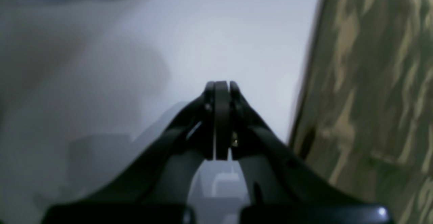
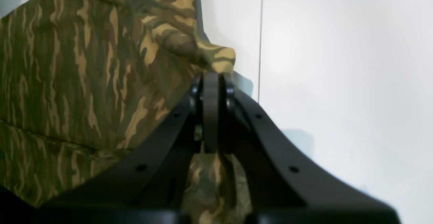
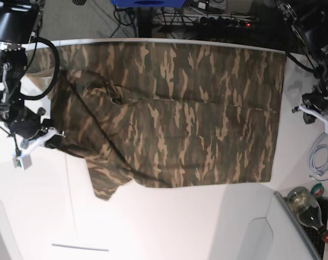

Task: Layout the t-shirt on the table in an organized manner, then fold the t-shirt properly
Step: 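Release the shirt with the left gripper and lower it to the shirt's side edge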

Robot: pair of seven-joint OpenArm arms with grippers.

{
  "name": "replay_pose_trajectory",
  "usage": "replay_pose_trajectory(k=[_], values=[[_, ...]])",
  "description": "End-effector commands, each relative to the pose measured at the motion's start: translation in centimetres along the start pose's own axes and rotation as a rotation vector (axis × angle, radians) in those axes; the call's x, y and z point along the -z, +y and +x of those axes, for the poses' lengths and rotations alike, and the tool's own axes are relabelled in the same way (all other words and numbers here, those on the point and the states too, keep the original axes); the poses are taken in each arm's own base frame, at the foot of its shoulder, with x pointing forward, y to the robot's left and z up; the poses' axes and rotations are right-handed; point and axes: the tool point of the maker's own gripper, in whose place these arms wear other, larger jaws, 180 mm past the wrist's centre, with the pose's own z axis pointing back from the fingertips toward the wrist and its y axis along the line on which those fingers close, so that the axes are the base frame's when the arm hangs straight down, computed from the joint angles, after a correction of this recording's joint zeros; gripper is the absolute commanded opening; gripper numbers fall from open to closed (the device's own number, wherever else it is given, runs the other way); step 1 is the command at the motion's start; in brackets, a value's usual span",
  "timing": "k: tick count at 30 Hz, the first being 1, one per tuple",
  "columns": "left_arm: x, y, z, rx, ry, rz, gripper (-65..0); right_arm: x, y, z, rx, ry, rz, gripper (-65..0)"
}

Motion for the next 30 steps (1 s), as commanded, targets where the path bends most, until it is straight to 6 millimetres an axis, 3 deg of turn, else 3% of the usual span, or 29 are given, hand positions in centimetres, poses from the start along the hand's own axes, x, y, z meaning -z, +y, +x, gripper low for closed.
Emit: replay_pose_trajectory(k=[1,2,3,7,9,11,25,27,30], values=[[0.0,0.4,1.8,0.007,-0.043,-0.004,-65.0,-0.5,0.2,1.9,-0.01,-0.057,0.01,-64.4],[0.2,0.1,1.9,0.002,-0.043,-0.018,-65.0,-0.5,0.2,1.9,-0.012,-0.057,0.011,-64.4],[0.5,-0.2,2.0,-0.004,-0.044,-0.025,-59.7,-0.5,0.2,1.9,-0.012,-0.057,0.011,-64.4],[1.5,-1.8,2.5,-0.014,-0.044,-0.062,-29.8,-0.5,0.3,2.0,-0.011,-0.059,0.013,-64.5],[2.5,-3.4,2.1,0.008,-0.014,-0.101,-22.2,-0.5,0.3,2.0,-0.011,-0.059,0.013,-64.5],[3.4,-4.9,1.8,0.018,0.013,-0.135,-19.6,-0.5,0.3,2.0,-0.013,-0.058,0.015,-64.5],[5.7,-9.1,-1.3,-0.081,0.107,-0.211,-22.1,-0.4,0.2,1.9,-0.015,-0.057,0.014,-64.7],[5.8,-9.5,-1.9,-0.09,0.12,-0.219,-27.6,-0.4,0.2,1.9,-0.015,-0.057,0.014,-64.7],[5.7,-9.7,-2.0,-0.092,0.12,-0.221,-49.7,-0.4,0.2,1.9,-0.015,-0.055,0.013,-64.8]])
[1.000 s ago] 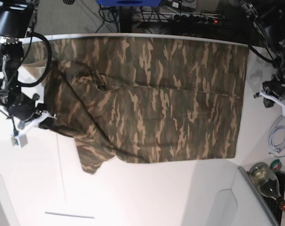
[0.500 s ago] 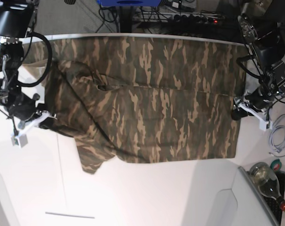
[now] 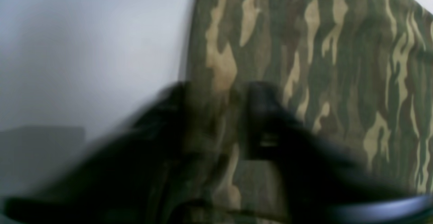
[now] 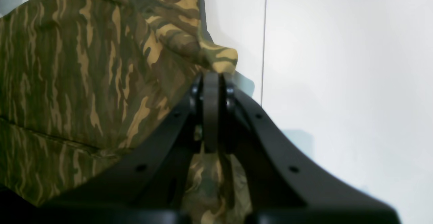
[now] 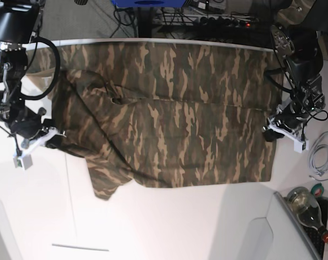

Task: Layout the t-shirt on the table in an organized manner, then fold the t-shirt properly
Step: 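Release the shirt with the left gripper and lower it to the shirt's side edge, then grasp the camouflage shirt's side edge with the left gripper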

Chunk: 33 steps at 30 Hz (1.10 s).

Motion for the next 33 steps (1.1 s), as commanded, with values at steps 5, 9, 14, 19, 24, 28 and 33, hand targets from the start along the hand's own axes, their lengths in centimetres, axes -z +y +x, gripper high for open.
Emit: replay_pose_trajectory(k=[5,9,14,19,24,28,33], values=[[-0.3,0.0,1.3,0.044,-0.001,0.001,-65.0,-0.4,0.1,1.8,-0.017,-0.054,0.008,-64.8],[-1.1,-0.2,3.1,0.103,-0.05,0.011,-65.0,-0.4,0.1,1.8,-0.017,-0.052,0.008,-64.8],[-2.8,-0.4,3.5,0.194,-0.029,0.035,-65.0,-0.4,0.1,1.8,-0.017,-0.052,0.008,-64.8],[-4.1,-0.9,2.2,0.293,0.07,0.046,-65.0,-0.4,0.1,1.8,-0.016,-0.052,0.009,-64.8],[-6.5,-1.5,2.4,0.382,0.099,0.082,-65.0,-0.4,0.1,1.8,-0.016,-0.054,0.009,-64.8],[-8.1,-2.0,1.6,0.442,0.138,0.104,-65.0,-0.3,0.2,1.7,-0.014,-0.051,0.011,-64.8],[-8.9,-2.5,-0.8,0.441,0.179,0.101,-65.0,-0.3,0.2,1.7,-0.012,-0.05,0.012,-64.8]])
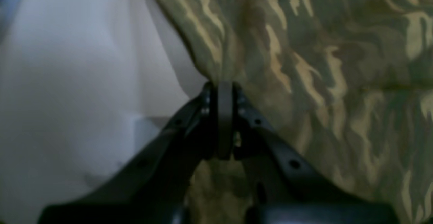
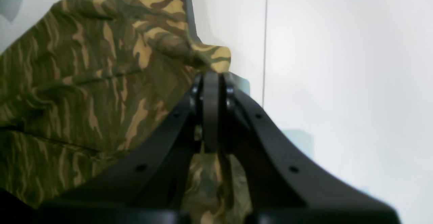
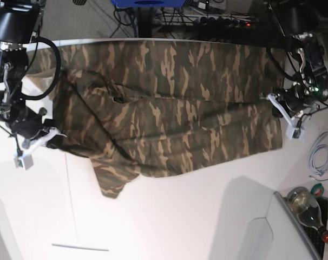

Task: Layout the t-shirt on the table in an organized manner, then fold the t-shirt properly
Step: 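Grasp the camouflage shirt's side edge with the left gripper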

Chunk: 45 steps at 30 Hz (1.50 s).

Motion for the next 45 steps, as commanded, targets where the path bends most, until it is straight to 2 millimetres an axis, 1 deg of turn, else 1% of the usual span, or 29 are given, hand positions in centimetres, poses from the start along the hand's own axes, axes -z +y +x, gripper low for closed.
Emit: replay_pose_trajectory(k=[1,4,6,8,14,20,21,22,23,24,27,32,34,35,38,42,45], values=[[-0.6,0.6,1.0,0.016,-0.031,0.013,-65.0,-0.4,0.1,1.7,-0.015,-0.048,0.009,-64.8],[-0.3,-0.6,-0.6,-0.001,-0.005,-0.008,-65.0,-0.4,0.1,1.7,-0.015,-0.048,0.009,-64.8],[-0.4,-0.8,-1.6,-0.002,0.015,-0.012,-65.0,-0.4,0.1,1.7,-0.015,-0.048,0.009,-64.8],[-0.4,-0.9,-2.2,-0.001,0.024,-0.015,-65.0,-0.4,0.1,1.7,-0.015,-0.048,0.009,-64.8],[-0.3,-1.1,-2.3,0.003,0.028,-0.02,-65.0,-0.4,0.1,1.7,-0.015,-0.048,0.009,-64.8],[-0.4,-0.7,-2.3,0.001,0.029,-0.011,-65.0,-0.4,0.1,1.7,-0.016,-0.047,0.008,-64.8],[-0.4,-0.7,-2.3,0.0,0.029,-0.01,-61.2,-0.4,0.1,1.7,-0.016,-0.047,0.008,-64.8],[-0.5,-0.5,-2.3,-0.002,0.028,-0.006,-55.8,-0.4,0.1,1.7,-0.016,-0.047,0.008,-64.8],[-0.7,0.0,-2.8,-0.017,0.033,0.007,-52.7,-0.4,0.1,1.7,-0.016,-0.047,0.008,-64.8],[-1.0,0.7,-3.2,-0.037,0.034,0.022,-50.2,-0.4,0.1,1.7,-0.016,-0.047,0.008,-64.8],[-1.7,2.4,-3.5,-0.081,0.025,0.061,-45.9,-0.4,0.1,1.7,-0.016,-0.047,0.008,-64.8],[-2.9,5.1,-4.1,-0.139,0.015,0.126,-35.1,-0.4,0.1,1.7,-0.016,-0.047,0.008,-64.8],[-3.4,6.5,-3.5,-0.141,-0.004,0.152,-30.6,-0.4,0.1,1.7,-0.016,-0.047,0.008,-64.8],[-3.4,6.9,-2.7,-0.144,-0.021,0.158,-29.0,-0.4,0.1,1.7,-0.016,-0.047,0.008,-64.8],[-2.7,7.9,-0.9,-0.161,-0.043,0.158,-26.5,-0.4,0.1,1.7,-0.015,-0.048,0.009,-64.8],[-0.2,9.3,1.1,-0.25,-0.049,0.113,-26.5,-0.4,0.1,1.8,-0.015,-0.05,0.011,-64.8],[1.6,9.8,2.8,-0.315,-0.111,0.077,-26.7,-0.4,0.1,1.8,-0.015,-0.05,0.011,-64.8]])
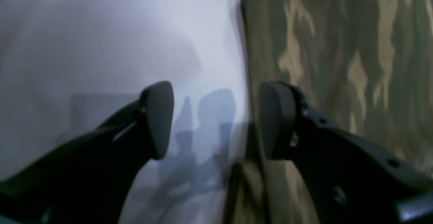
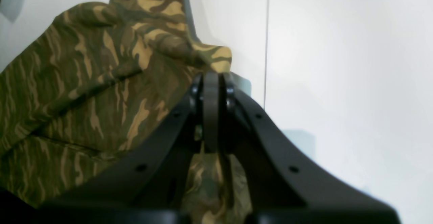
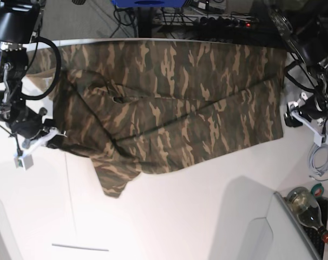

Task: Layout the t-shirt on the table in an organized manner, then fold the t-shirt properly
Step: 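Grasp the camouflage shirt's side edge with the left gripper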

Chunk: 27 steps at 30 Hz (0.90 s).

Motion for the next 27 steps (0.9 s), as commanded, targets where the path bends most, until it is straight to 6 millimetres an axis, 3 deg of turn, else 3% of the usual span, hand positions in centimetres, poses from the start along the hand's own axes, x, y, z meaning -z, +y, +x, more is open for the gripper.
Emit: replay_pose_trajectory(k=[1,10,21,27], values=[[-0.1,0.4,2.3,-0.006,-0.068,-0.001,-27.0,-0.4,0.1,1.8,-0.019,-0.05,0.008,-64.8],[3.2,-2.8,2.6,0.016,-0.116,-0.097,-27.5,-0.4,0.1,1.8,-0.019,-0.05,0.008,-64.8],[3.9,-0.8,3.5,-0.066,-0.169,-0.004,-27.3,-0.4,0.0,1.8,-0.021,-0.049,0.005,-64.8],[5.7,-2.1,3.4,-0.158,-0.151,-0.039,-27.5,-0.4,0.0,1.9,-0.021,-0.051,0.006,-64.8]])
